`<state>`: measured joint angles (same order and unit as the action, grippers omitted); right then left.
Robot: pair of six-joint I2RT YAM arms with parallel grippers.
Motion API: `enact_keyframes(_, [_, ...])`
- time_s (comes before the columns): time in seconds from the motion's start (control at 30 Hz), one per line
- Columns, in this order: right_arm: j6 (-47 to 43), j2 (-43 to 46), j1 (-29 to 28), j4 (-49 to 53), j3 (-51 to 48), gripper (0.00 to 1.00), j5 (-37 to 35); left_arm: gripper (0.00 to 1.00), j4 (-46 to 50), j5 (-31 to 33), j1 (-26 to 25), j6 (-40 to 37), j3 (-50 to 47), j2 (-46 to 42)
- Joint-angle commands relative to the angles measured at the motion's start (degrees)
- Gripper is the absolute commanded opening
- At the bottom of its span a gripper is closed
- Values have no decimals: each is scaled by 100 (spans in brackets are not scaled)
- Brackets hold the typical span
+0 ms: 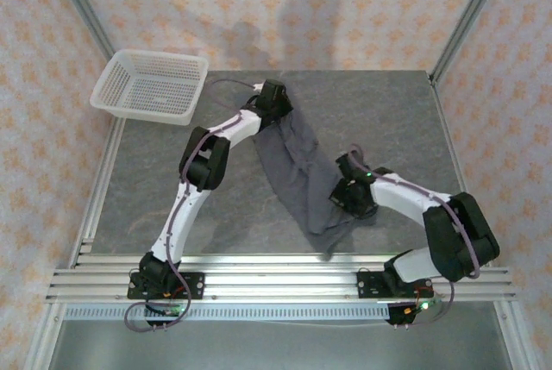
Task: Fold the inside-out t-shirt
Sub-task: Rotate the T-shirt at the center of the table, then fold the T-shirt at the center of the table.
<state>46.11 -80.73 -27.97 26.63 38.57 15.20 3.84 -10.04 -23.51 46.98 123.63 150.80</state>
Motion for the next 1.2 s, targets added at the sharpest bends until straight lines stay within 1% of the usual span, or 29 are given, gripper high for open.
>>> enact_keyframes(0.0, [1003,-437,-1037,-186,10,1,154,0,373,-500,-74,-233,842,346])
enact_keyframes(0.1, [1304,-947,-1785,-489,458,0,79,0,415,-557,-75,-233,1371,544])
enact_keyframes(0.2, [1440,-1453,-2245,-808,954,0,159,0,360,-465,-49,-311,1561,526])
enact_keyframes(0.3, [1439,-1678,-2362,-1134,1377,0,491,0,380,-478,67,-271,1646,360])
enact_keyframes(0.37, [1374,-1552,-2367,-1234,1490,0,593,6,428,-595,179,-230,1647,152])
enact_keyframes(0.43, [1252,-1158,-2358,-1127,1515,0,509,15,591,-705,286,-368,1608,-193])
enact_keyframes(0.47, [1184,-909,-2356,-963,1501,0,384,18,662,-751,328,-447,1523,-398])
enact_keyframes(0.53, [966,-221,-2360,-333,1447,0,-245,23,613,-894,397,-576,998,-1120])
enact_keyframes(0.57, [833,106,-2360,5,1408,0,-620,25,470,-991,416,-608,587,-1481])
enact_keyframes(0.63, [501,891,-2338,793,1251,2,-1743,29,80,-1111,435,-672,-538,-2481])
enact_keyframes(0.7, [186,1521,-2134,1131,955,6,-2382,32,3,-1063,443,-733,-1632,-3427])
enact_keyframes(0.73, [-20,1765,-1933,1120,799,8,-2334,32,48,-968,443,-755,-2193,-3962])
enact_keyframes(0.8, [-685,2183,-1426,892,511,12,-1648,35,72,-843,452,-840,-3307,-4987])
enact_keyframes(0.83, [-881,2268,-1295,771,444,14,-1370,36,122,-801,456,-892,-3756,-5409])
enact_keyframes(0.87, [-1142,2349,-1156,562,331,19,-950,38,238,-779,456,-939,-4239,-5852])
enact_keyframes(0.93, [-1366,2371,-1072,138,127,38,-474,41,522,-882,448,-1002,-4993,-6625])
enact_keyframes(1.0, [-1434,2212,-1032,-387,-82,41,-15,45,872,-974,399,-1079,-5718,-7361])
enact_keyframes(1.07, [-1413,1864,-992,-821,-194,46,356,48,1184,-884,318,-1119,-6312,-7945])
enact_keyframes(1.17, [-1200,1329,-991,-1563,-306,47,878,52,1641,-857,242,-1056,-7267,-8741])
